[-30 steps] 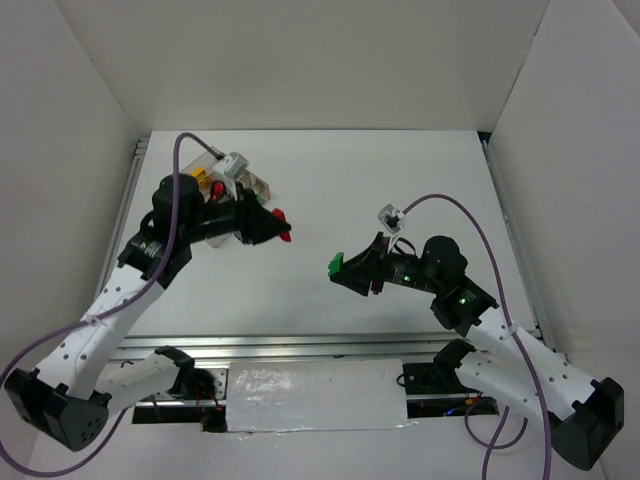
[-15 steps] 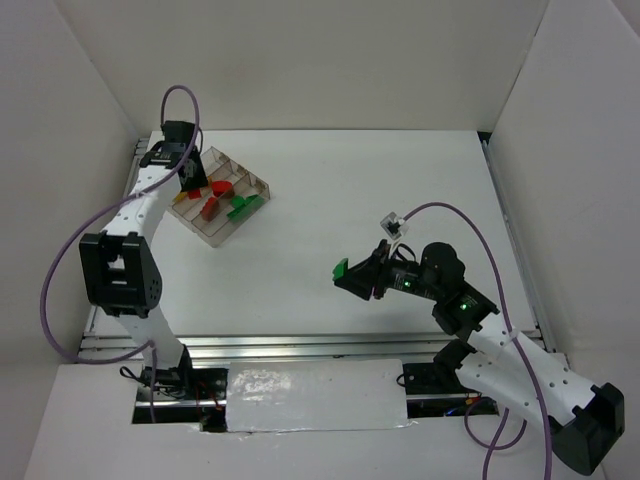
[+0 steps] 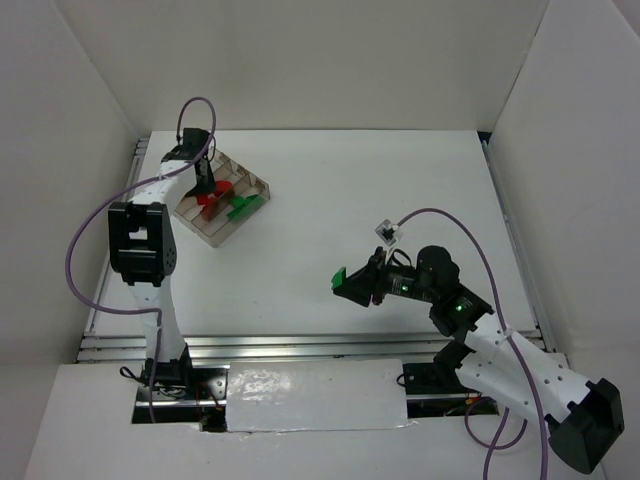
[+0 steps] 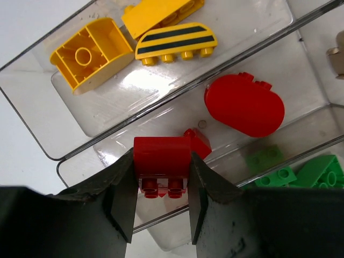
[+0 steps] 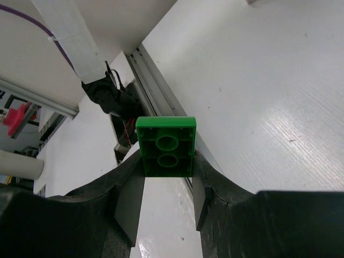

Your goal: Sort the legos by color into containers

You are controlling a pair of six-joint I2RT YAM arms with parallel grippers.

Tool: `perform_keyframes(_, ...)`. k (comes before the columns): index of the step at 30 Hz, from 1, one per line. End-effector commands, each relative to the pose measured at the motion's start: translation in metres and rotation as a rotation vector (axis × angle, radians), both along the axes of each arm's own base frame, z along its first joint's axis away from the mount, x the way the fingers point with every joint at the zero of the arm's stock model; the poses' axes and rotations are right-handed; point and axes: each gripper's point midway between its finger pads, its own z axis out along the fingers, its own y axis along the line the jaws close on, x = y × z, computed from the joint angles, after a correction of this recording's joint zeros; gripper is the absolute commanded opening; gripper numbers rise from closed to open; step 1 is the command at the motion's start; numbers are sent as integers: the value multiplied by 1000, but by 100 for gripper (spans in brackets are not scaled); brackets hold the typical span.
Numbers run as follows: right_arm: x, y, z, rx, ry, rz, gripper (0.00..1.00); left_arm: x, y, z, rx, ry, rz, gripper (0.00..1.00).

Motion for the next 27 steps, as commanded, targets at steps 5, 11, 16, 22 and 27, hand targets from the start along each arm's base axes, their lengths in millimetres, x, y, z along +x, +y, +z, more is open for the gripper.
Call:
perform_keyframes(5, 2, 12, 10, 39, -7, 47, 0, 9, -1, 28, -21, -119, 14, 56)
perform_keyframes(11, 10, 20, 13, 27, 12, 45, 0, 4, -1, 28, -31, -112, 38, 94)
perform_keyframes(16, 35, 38, -1, -66, 103, -20, 0, -10, 1, 76, -51, -169, 101, 97)
perform_keyframes(22, 115, 96, 10, -137, 270, -192, 1, -69, -7, 168, -168, -303, 192, 99)
perform_keyframes(27, 175, 153, -13, -104, 442, -296, 0, -134, -29, 183, -285, -363, 99, 100)
